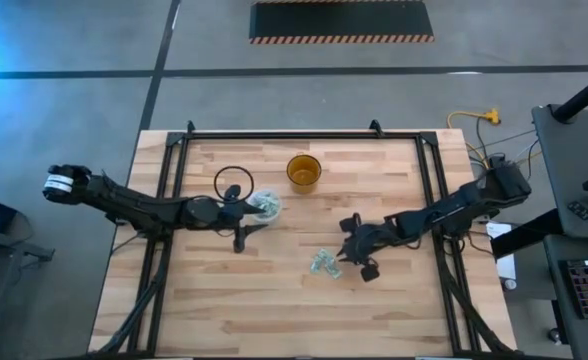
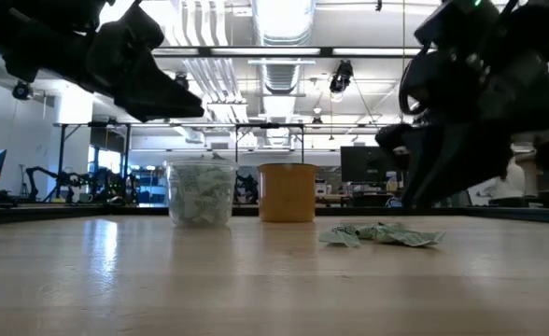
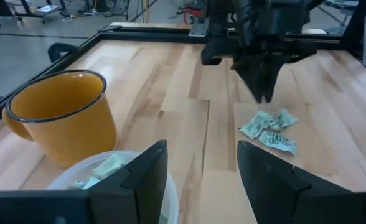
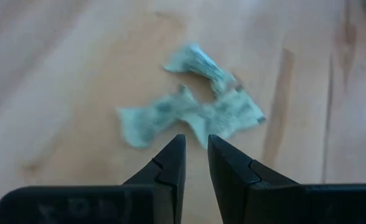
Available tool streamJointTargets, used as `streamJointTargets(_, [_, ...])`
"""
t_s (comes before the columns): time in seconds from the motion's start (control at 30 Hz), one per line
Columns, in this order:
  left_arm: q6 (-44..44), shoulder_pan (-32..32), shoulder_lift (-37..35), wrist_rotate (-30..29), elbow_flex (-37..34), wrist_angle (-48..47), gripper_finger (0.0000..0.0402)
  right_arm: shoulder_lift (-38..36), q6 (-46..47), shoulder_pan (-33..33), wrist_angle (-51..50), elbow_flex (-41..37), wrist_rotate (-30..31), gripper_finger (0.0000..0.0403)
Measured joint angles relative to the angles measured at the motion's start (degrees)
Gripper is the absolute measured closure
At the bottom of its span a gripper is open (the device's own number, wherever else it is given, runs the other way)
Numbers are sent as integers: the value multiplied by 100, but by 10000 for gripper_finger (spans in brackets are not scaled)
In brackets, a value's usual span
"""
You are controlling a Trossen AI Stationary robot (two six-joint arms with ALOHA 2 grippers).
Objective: Pick and place Stevia / Truvia into bins
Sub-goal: Put the stevia packet into the transparent bin
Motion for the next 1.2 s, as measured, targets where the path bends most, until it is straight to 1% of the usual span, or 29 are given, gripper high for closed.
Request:
streamJointTargets(0.1, [2,-9,0,0,0,-1,224,295,-152,-2,-10,77,391,344])
streamJointTargets(0.17, [0,-9,0,0,0,-8,224,464,-263,-2,0,139,521,344])
streamJointTargets(0.37, [2,-14,0,0,0,-19,224,724,-297,-2,30,252,550,344])
streamJointTargets(0.53, [2,-30,0,2,-2,-54,224,638,-253,-2,-38,260,556,338])
streamJointTargets(0.77, [2,-40,0,2,-4,-93,224,509,-135,0,-44,244,544,289])
streamJointTargets(1.0, [2,-39,2,2,-4,-95,224,675,-145,0,14,274,540,236])
streamJointTargets(1.2, [1,-38,4,2,-4,-93,224,674,-149,0,157,274,536,213])
